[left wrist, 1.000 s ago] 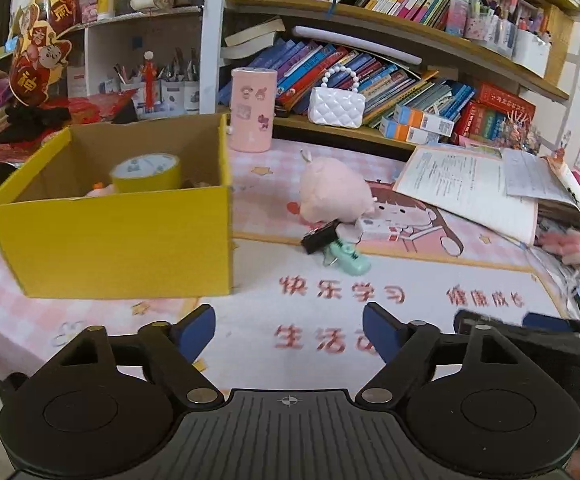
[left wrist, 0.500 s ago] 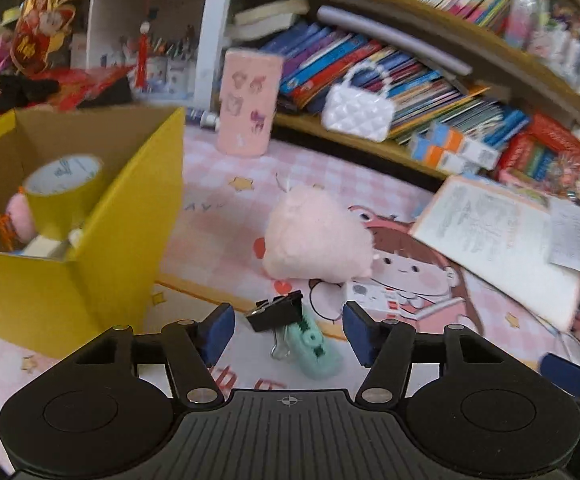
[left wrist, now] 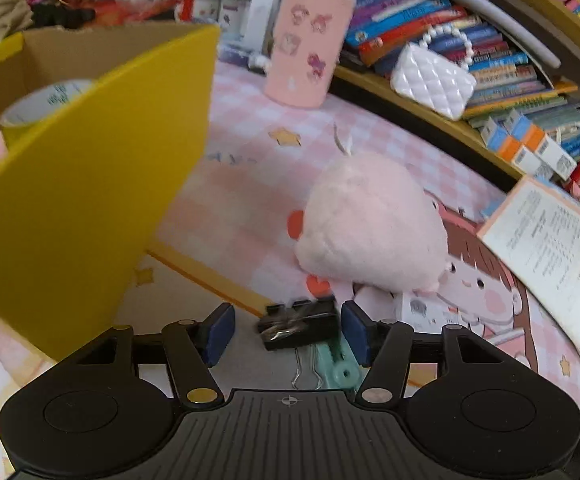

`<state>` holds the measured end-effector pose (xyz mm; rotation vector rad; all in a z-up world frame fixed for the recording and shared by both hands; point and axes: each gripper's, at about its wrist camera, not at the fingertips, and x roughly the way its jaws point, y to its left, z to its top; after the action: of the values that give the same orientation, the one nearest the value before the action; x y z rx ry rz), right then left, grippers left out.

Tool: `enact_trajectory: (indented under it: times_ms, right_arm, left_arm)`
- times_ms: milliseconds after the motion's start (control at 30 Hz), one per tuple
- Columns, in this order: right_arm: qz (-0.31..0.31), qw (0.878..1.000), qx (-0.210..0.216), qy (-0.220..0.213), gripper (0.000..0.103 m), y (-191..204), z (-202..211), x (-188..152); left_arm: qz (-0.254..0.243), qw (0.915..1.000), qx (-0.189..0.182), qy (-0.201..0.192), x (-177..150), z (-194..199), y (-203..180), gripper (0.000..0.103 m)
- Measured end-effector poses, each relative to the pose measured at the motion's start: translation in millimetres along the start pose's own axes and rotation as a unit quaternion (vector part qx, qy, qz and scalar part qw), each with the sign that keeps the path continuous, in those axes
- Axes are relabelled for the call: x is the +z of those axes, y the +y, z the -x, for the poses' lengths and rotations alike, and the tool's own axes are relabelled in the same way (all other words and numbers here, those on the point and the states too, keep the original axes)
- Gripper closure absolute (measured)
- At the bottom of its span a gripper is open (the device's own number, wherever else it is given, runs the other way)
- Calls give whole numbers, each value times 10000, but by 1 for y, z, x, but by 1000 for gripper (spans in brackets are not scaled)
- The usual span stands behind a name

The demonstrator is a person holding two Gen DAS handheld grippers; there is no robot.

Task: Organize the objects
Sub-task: 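Grasp the black binder clip with the left tool, then grasp the small white card box with the right tool while the left tool holds the clip, then carry the binder clip and white card box over the yellow box with both tools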

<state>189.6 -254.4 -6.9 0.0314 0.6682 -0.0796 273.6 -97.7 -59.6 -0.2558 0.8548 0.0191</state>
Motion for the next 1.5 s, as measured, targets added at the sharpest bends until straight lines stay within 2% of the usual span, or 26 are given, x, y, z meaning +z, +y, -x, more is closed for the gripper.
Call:
enact_trajectory:
  times_ms: [67, 100, 233, 367, 433, 500, 600, 767, 833, 867, 933, 1133, 1500]
  right_arm:
    - [7, 10000, 69, 48, 39, 0, -5, 0]
    - [17, 9999, 94, 68, 39, 1, -8, 0]
    - [88, 9997, 222, 103, 39, 4, -18, 0]
    - [234, 9990, 354, 120, 36, 10, -32, -1]
    - [313, 9983, 439, 218, 35, 16, -45, -1]
    - [342, 9976, 521, 295, 35, 21, -57, 0]
    - [453, 9969, 571, 286, 35, 29, -72, 3]
    - [557, 9955, 667, 374, 34, 43, -95, 6]
    - [618, 9950, 629, 477, 38, 49, -103, 5]
    - [593, 9950, 640, 482, 46, 49, -105, 4]
    - [549, 9952, 691, 432, 49, 48, -105, 5]
    - [610, 9961, 581, 273, 50, 48, -78, 3]
    - [217, 9983, 520, 174, 49, 69, 19, -12]
  left_arm:
    - [-145, 9998, -158, -58, -4, 3, -2, 61]
    - [-169, 9997, -190, -70, -4, 4, -3, 61]
    - [-371, 9988, -111, -283, -5, 22, -1, 61]
    - [-491, 9975, -219, -467, -5, 48, 6, 61]
    - [-726, 9954, -234, -573, -10, 60, 8, 61]
    - [-952, 9936, -214, -571, -19, 71, 10, 61]
    - [-1053, 9930, -257, -469, -31, 84, 16, 61]
    - [-1229, 9903, -345, -557, -40, 102, 21, 61]
    - [-1246, 9898, -363, -584, -41, 105, 23, 61]
    - [-1242, 9897, -379, -607, -41, 107, 24, 61]
    - [-1207, 9898, -410, -635, -42, 111, 27, 61]
    - [-1027, 9913, -562, -604, -47, 119, 41, 61]
    - [-651, 9922, -765, -733, -57, 144, 91, 61]
